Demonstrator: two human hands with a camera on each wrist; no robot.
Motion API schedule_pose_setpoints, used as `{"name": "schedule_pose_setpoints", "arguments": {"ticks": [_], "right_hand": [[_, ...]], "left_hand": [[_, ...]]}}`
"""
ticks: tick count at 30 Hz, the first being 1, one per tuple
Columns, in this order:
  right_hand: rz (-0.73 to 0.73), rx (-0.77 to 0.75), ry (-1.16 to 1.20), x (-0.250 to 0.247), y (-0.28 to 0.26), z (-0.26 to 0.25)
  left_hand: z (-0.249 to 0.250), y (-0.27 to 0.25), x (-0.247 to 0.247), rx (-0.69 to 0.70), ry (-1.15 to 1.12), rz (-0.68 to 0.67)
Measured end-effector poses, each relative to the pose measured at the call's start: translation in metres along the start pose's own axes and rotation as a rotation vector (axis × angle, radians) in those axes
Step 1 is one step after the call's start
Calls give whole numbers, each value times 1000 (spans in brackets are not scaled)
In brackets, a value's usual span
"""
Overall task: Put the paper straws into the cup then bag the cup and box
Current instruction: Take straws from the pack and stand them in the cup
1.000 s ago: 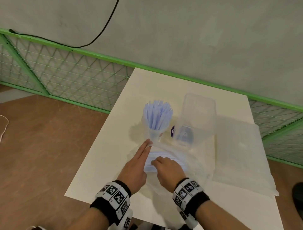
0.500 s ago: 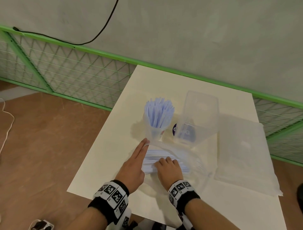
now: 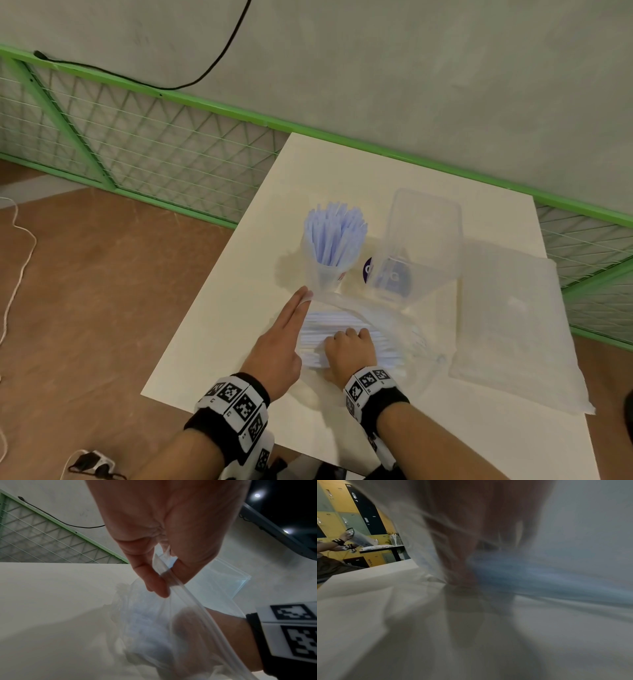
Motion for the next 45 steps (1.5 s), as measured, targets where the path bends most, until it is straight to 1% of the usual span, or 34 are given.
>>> {"name": "schedule_pose_setpoints", "arguments": {"ticks": [6,8,14,18,20,22,26,29,31,33,35,37,39,41,43,45], "right_hand": [[45,-52,39,-3,-6,2],[70,-44,123,-7,-11,6],[177,43,462,-19,-33,33],[320,-24,816,-37,-50,39],[412,-12,1050,-45,-60,41],[412,28,1207,-49,-65,42],[371,45,1410,-50,-71,39],[432,126,1499,-54,-75,42],[502,161,1530,-56,-77,46],[533,192,1533,-57,-78,50],[545,212,1457,-57,-81,53],[524,217,1288,-59,-83,57],[472,199,1103,-57,-82,59],[442,208,973,-53,-81,65],[436,235,947,-55,-81,71],[435,227,981,-62,-84,73]], "left_hand": [[1,1,1,-20,17,0],[0,1,0,-19,17,2],[-4,1,-2,-18,37,21],[-6,3,0,-13,43,26],[-6,5,-1,-15,47,29],[-6,5,-1,-14,55,29],[-4,5,0,-6,68,26],[-5,5,-1,-10,75,26],[-6,4,-1,-7,74,24],[-6,5,-2,-6,70,25],[-5,5,-3,-7,71,26],[-5,6,-3,-7,68,24],[-4,6,-2,-5,69,21],[-4,7,-2,-6,73,17],[-5,7,-3,-8,71,18],[-5,8,-4,-1,69,22]]}}
Point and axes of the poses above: each hand's wrist, its own y-axis towards the middle knuckle, its own x-axis out of the palm, z = x × y, the point moved 5 cm from there along y, towards the middle knuckle, and after that the axes turned 1 degree about z, right-handed, at the moved point
